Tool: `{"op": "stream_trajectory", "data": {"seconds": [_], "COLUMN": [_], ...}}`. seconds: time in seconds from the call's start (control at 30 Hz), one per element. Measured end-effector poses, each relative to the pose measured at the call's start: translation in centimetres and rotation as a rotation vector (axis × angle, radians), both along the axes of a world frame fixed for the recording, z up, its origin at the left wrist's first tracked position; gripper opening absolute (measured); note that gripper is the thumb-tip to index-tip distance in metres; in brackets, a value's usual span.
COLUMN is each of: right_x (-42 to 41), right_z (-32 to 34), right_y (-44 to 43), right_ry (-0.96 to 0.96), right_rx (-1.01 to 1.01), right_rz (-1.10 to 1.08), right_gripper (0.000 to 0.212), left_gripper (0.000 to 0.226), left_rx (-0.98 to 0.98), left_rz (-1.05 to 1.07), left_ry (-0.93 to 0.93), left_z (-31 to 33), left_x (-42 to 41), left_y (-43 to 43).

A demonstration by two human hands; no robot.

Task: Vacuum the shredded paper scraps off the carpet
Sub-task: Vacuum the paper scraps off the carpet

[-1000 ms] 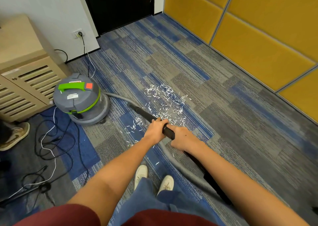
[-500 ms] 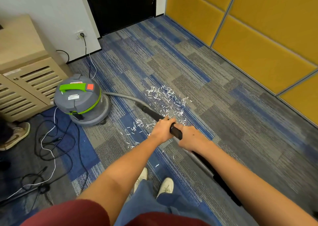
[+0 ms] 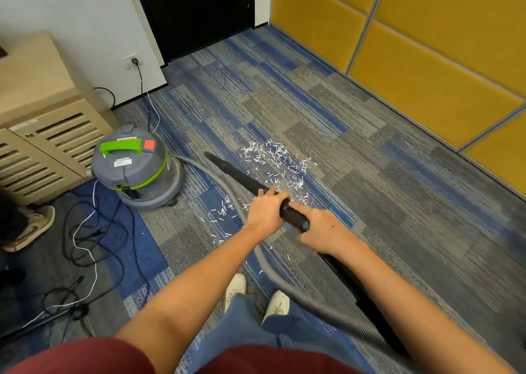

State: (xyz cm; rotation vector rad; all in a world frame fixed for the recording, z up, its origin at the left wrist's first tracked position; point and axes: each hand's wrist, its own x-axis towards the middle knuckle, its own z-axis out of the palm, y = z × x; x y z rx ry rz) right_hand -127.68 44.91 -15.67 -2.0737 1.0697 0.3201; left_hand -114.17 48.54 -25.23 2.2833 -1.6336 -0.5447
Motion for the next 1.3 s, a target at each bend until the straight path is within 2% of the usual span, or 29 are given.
{"op": "stream_trajectory", "data": {"seconds": [0.23, 0.47, 0.83, 1.1, 1.3], "right_x": [-1.0, -1.9, -5.3, -5.6, -4.7], "right_z": [-0.9, -1.5, -0.9, -1.2, -1.2], "right_y": [0.5, 0.4, 1.3, 2.4, 2.6], "right_ry": [0.051, 0.133, 0.17, 0.183, 0.19], "right_rx": [0.021, 0.054, 0.017, -0.016, -0.007], "right_rz": [-0.044, -0.004, -0.042, -0.042, -0.012], "right_gripper": [0.065, 0.066, 0.069, 0.054, 0.063], "left_gripper": [0.029, 0.028, 0.029, 0.034, 0.034], "left_rx": [0.073, 0.123, 0.091, 0.086, 0.072], "left_rz": [-0.147, -0.13, -0.176, -0.198, -0.146], "left_ry": [0.06, 0.155, 0.148, 0.186, 0.173], "left_z": [0.1, -1.7, -1.6, -2.2, -2.6], "left_x": [-0.9, -2.9, -6.2, -6.9, -6.0], "left_y": [-1.2, -0.8, -0.7, -0.5, 0.4]}}
